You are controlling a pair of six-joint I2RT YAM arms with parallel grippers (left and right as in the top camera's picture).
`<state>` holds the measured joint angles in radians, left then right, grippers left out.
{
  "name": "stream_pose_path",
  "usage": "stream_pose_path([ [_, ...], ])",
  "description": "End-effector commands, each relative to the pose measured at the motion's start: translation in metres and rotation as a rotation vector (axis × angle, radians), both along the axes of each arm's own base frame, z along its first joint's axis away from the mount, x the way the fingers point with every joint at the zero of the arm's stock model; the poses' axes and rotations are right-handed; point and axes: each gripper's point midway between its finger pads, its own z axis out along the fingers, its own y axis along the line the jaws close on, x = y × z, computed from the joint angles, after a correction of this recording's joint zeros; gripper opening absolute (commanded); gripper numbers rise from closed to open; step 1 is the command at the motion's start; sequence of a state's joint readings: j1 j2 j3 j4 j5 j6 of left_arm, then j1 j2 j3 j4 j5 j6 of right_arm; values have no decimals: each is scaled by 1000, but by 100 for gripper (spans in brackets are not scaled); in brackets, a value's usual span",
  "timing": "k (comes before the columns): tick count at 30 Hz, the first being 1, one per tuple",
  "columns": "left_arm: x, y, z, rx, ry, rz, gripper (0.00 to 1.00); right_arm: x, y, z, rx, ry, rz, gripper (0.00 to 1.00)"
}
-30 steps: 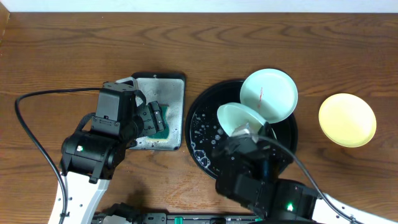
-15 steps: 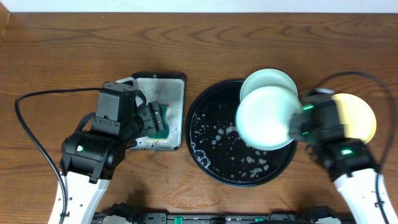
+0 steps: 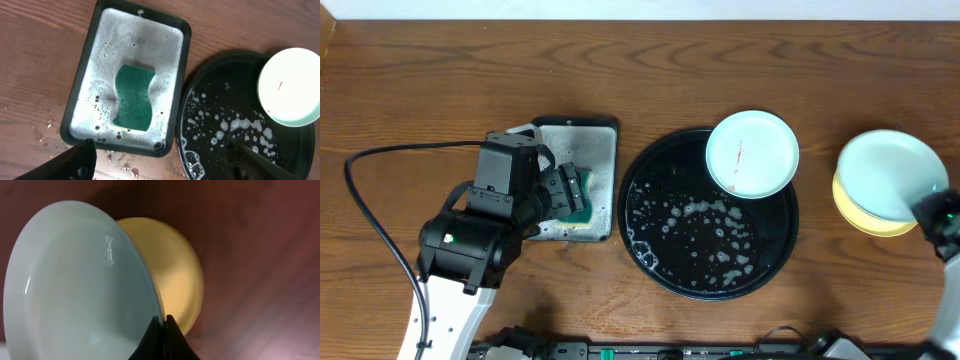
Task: Clean dirty plates on tray and stack at the side
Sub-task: 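Carry the pale green plate right and stack it on the yellow plate, then grasp the remaining pale green plate rim on the tray with the right gripper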
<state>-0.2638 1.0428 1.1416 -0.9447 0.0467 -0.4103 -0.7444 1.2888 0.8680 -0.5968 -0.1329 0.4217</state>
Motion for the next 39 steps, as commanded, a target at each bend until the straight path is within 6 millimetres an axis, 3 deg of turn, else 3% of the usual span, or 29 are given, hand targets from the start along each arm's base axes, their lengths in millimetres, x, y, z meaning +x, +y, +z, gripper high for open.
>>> stream_pose_path([
  [1,2,0,8,3,-17,-6,82,-5,-18,-16,38,26,-80,1],
  [6,2,0,8,3,-18,-6,83,-8,-19,-43,87,98,-86,4],
  [8,2,0,8,3,-18,-6,82,-5,-22,-44,77,89,-84,17],
  [10,2,0,8,3,-18,-6,83,15,-19,-33,62,-1,14,43],
  [13,2,0,8,3,-18,-6,83,67,29,8,155,-295,319,54],
  [14,2,0,8,3,-18,-6,83,85,66,33,216,-429,486,56],
  [16,2,0,8,3,-18,-6,82,95,108,50,257,-488,641,56],
  [19,2,0,8,3,-18,-6,83,101,159,45,217,-436,832,57],
  [21,2,0,8,3,-18,-6,83,104,187,17,80,-266,922,59],
  [22,2,0,8,3,-17,-6,83,108,188,-4,-77,-120,915,64],
  [24,2,0,8,3,-18,-6,83,117,185,-17,-253,-16,910,76],
  [29,2,0,8,3,-18,-6,83,148,189,-45,-528,90,993,80],
  [34,2,0,8,3,-18,-6,83,161,184,-79,-527,114,1011,70],
  [37,2,0,8,3,-18,-6,83,163,182,-87,-508,108,1013,63],
  [38,2,0,8,3,-18,-6,83,163,181,-87,-508,109,1012,58],
  [39,2,0,8,3,-18,-6,83,163,182,-86,-506,105,1014,48],
])
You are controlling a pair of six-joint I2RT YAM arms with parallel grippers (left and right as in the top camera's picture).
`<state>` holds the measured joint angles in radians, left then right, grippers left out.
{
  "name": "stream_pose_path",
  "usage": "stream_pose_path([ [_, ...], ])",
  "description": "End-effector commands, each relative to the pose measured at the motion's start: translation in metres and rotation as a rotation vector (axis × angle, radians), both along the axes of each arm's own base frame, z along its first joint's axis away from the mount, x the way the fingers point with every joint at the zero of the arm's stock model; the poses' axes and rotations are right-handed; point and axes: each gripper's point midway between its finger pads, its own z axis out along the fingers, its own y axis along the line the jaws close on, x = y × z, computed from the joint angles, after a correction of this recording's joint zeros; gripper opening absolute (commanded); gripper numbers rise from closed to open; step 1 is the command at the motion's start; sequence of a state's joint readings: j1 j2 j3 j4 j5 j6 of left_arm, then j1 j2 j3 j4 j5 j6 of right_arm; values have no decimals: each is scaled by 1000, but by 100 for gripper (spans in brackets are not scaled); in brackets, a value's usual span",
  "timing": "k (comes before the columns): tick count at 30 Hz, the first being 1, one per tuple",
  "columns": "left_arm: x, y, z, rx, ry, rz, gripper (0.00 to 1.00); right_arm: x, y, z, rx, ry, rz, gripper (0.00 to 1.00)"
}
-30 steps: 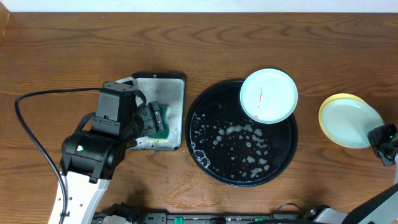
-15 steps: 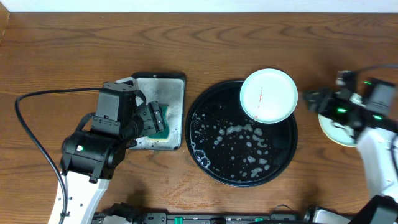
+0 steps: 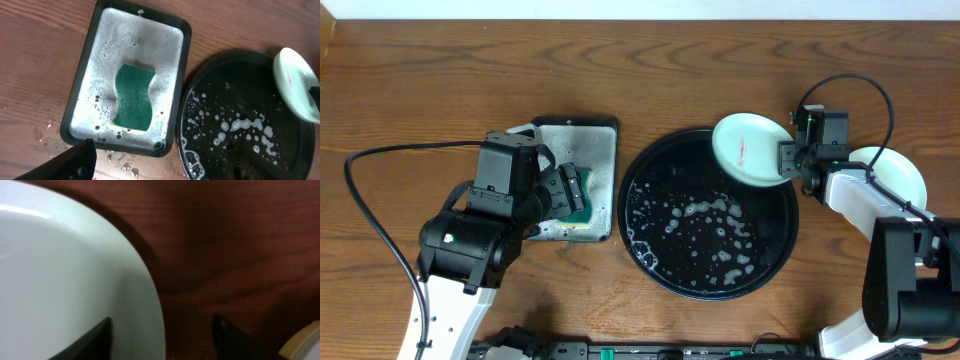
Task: Clean dirty plates on tray and stack at the side
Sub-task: 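Grasp the remaining pale green plate rim on the tray with the right gripper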
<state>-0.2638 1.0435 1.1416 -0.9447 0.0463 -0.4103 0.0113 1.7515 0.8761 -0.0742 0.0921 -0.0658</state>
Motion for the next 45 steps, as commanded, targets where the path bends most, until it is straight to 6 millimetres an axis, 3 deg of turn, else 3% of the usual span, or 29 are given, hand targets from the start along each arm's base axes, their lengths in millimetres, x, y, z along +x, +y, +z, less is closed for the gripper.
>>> stream_pose_path([
  [1,2,0,8,3,-18,-6,83,2,-5,4,-17,-6,3,36],
  [3,2,0,8,3,-18,-6,83,-2,5,6,32,4,35,16],
  [5,2,0,8,3,-18,-6,83,-6,23,13,117,6,95,1],
  [13,2,0,8,3,-18,-6,83,-36,60,56,285,20,194,1],
  [20,2,0,8,3,-18,-6,83,-91,90,43,289,229,259,1],
  [22,2,0,8,3,-18,-6,83,-92,88,41,266,235,233,4],
  [24,2,0,8,3,-18,-6,83,-85,78,41,253,214,152,33],
  [26,2,0,8,3,-18,-6,83,-79,63,40,250,200,29,42],
  [28,2,0,8,3,-18,-6,83,-78,47,36,278,203,-99,42],
  [31,2,0,8,3,-18,-6,83,-78,33,25,345,233,-218,41],
  [37,2,0,8,3,-18,-6,83,-67,45,-1,447,275,-168,34],
  [42,2,0,8,3,-18,-6,83,-57,44,-12,447,260,-165,1],
  [45,2,0,8,3,-18,-6,83,-54,47,-2,449,229,-134,1],
])
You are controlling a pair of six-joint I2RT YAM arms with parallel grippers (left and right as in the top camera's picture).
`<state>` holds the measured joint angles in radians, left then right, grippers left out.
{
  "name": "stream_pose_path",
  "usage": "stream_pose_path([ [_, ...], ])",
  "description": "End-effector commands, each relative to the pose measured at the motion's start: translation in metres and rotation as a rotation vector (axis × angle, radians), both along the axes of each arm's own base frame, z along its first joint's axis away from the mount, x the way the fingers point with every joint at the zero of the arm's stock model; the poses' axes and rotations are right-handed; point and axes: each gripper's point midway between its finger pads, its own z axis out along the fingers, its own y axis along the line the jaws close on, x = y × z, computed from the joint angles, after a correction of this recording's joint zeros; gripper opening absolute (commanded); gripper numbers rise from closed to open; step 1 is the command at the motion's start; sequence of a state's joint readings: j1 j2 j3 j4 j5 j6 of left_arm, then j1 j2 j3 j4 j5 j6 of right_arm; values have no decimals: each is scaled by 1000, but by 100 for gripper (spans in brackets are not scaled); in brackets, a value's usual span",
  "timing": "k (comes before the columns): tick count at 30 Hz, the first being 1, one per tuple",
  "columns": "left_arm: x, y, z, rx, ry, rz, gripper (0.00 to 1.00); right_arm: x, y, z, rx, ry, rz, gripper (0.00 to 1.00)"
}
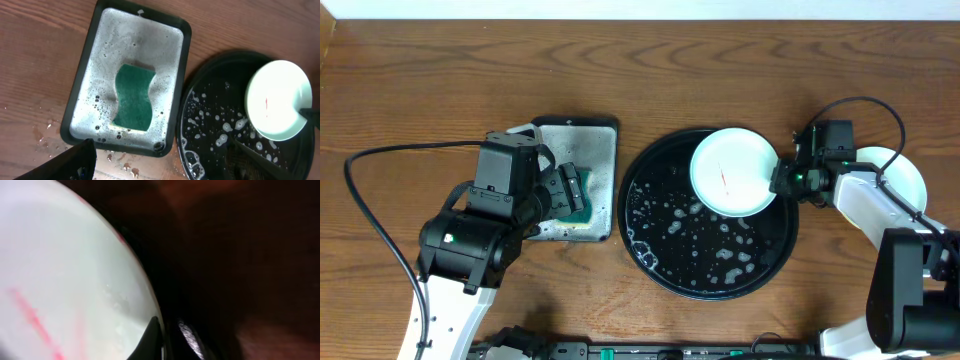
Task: Clean dirty plates on tray and stack at the side
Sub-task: 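Grasp the remaining pale green plate rim on the tray with the right gripper, then pick up the green sponge from the basin with the left gripper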
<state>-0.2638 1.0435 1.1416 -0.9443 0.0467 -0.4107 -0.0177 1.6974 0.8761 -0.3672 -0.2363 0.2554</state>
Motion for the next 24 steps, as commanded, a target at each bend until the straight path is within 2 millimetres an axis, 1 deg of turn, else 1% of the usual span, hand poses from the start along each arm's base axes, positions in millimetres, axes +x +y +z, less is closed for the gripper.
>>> stream_pose_path([
  [1,2,0,8,3,-18,-6,83,5,5,15,16,-48,35,1],
  [4,2,0,8,3,-18,-6,83,-2,17,38,52,-80,91,1],
  [6,2,0,8,3,-18,-7,83,-17,23,50,59,-58,99,1],
  [9,2,0,8,3,-18,-6,83,-47,32,58,68,30,81,1],
  [12,2,0,8,3,-18,-6,83,-79,38,53,51,169,12,1],
  [14,2,0,8,3,-18,-6,83,-95,44,45,26,239,-24,1],
  [15,2,0,8,3,-18,-6,83,-98,46,43,16,248,-34,1],
  [17,1,0,7,4,-14,-6,83,-104,45,34,-20,269,-107,1],
  [20,-2,0,5,-2,4,-6,83,-104,46,22,-38,257,-198,2],
  [21,-3,-2,4,-5,7,-10,83,-103,46,20,-31,246,-216,9],
  [22,-5,-2,2,-5,20,-12,83,-101,47,18,-26,235,-221,23],
  [23,-7,-1,0,-2,31,-12,83,-99,47,19,-25,227,-222,33],
  [24,-10,0,-3,3,48,-12,83,-95,47,20,-26,207,-213,38],
])
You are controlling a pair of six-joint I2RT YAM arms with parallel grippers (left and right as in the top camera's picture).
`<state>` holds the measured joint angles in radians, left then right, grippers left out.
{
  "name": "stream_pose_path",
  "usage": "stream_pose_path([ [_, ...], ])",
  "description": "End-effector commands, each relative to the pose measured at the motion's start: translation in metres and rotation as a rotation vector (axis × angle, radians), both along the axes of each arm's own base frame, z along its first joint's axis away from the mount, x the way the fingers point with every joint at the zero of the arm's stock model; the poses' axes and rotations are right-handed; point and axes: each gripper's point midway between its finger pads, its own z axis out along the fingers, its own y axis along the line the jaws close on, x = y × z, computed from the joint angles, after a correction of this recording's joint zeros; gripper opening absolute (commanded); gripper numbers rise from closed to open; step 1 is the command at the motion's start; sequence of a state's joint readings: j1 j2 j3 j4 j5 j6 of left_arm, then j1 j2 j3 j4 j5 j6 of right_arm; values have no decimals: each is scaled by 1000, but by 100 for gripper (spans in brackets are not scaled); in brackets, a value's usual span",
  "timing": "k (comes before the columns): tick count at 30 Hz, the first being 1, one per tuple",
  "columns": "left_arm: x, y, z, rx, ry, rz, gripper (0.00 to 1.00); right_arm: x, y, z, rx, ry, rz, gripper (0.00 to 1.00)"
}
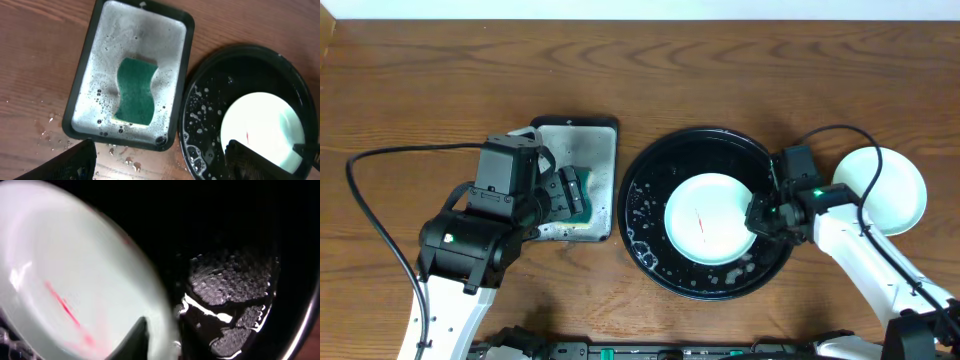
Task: Clean dirty plates on tray and stack at the side
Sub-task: 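Pick up the green sponge from the basin with the left gripper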
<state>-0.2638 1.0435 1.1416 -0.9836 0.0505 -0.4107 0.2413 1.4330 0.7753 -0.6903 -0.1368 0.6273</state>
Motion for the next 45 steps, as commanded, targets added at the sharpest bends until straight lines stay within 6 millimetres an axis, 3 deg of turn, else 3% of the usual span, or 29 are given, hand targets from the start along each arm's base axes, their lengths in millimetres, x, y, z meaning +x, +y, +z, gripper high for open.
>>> stream_pose_path([
  [1,-6,-1,-1,1,32,-10,83,11,-5,3,-31,-52,-55,40],
  [7,-16,2,-32,31,141,-9,83,45,6,64,-91,-326,329,36],
  [13,3,-3,-91,52,220,-9,82,42,10,111,-112,-489,473,38],
  [17,23,-2,-132,98,251,1,74,34,8,118,-107,-492,474,39],
  [21,45,3,-168,164,278,28,72,22,9,109,-87,-435,481,42],
  [24,52,1,-190,171,310,27,55,15,7,105,-84,-401,482,42],
  [28,54,0,-218,182,362,26,43,12,7,103,-85,-387,483,41],
  [29,52,1,-224,187,379,26,37,12,7,103,-85,-387,483,41],
  [30,51,1,-228,191,394,25,24,12,7,103,-85,-387,483,40],
  [31,49,1,-231,194,404,25,11,12,7,103,-85,-387,483,40],
  [32,48,1,-231,194,408,24,8,12,7,103,-85,-387,483,40],
  [37,51,-3,-212,165,395,16,7,14,2,102,-105,-383,457,41],
  [43,55,-5,-165,141,302,14,7,20,-13,90,-145,-326,362,38],
  [45,54,-5,-147,130,268,13,7,22,-16,81,-146,-296,346,31],
])
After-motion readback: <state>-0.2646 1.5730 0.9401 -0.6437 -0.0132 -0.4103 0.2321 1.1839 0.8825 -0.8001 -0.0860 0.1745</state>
